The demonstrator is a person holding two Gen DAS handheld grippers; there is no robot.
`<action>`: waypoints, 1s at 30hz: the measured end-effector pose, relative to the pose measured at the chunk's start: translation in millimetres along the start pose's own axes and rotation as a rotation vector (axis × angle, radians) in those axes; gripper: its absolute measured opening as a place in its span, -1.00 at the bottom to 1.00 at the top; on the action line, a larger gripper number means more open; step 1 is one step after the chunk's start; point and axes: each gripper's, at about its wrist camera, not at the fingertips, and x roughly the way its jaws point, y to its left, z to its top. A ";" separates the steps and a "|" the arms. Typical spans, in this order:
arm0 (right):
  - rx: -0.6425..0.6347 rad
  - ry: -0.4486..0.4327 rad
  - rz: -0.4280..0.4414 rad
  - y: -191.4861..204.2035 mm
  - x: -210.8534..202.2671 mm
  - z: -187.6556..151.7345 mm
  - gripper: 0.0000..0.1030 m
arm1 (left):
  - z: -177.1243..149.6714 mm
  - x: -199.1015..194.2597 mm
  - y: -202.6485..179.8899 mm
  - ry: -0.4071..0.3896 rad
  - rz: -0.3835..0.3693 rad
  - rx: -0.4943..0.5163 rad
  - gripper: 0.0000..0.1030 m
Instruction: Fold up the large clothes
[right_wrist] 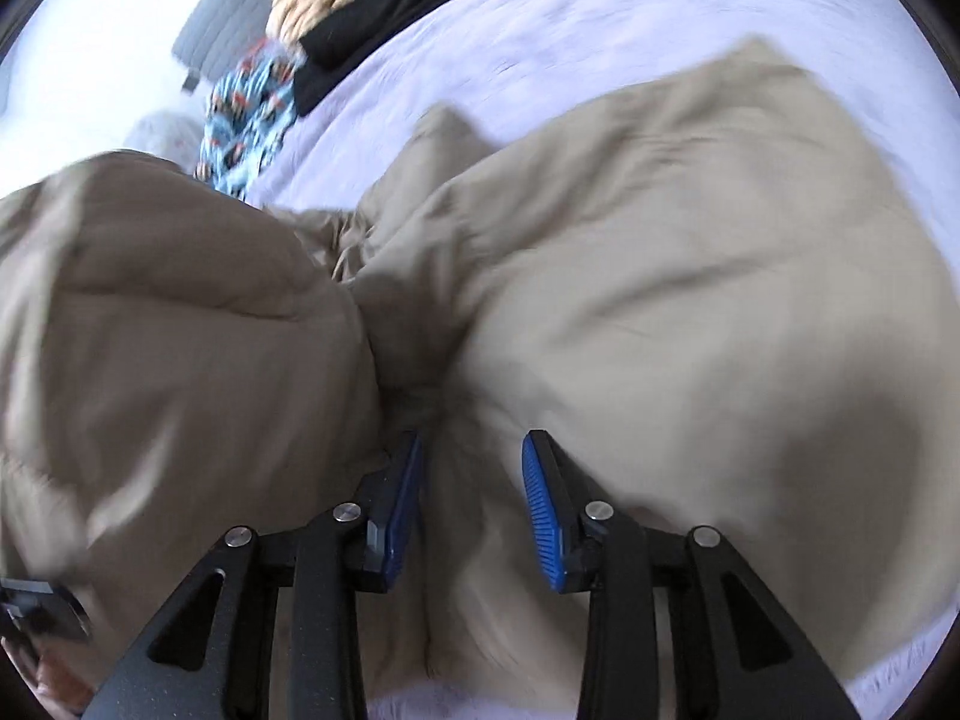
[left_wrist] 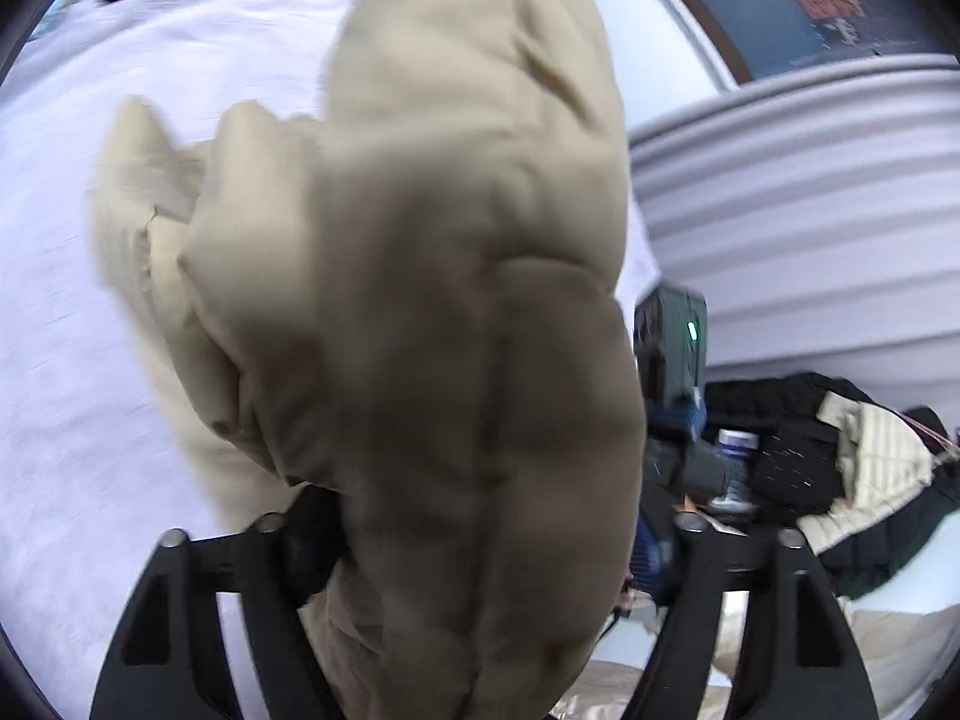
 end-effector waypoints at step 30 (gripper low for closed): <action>0.197 -0.168 0.012 -52.2 -97.2 -74.1 -0.58 | 81.9 54.3 -8.0 -0.360 0.446 0.226 0.52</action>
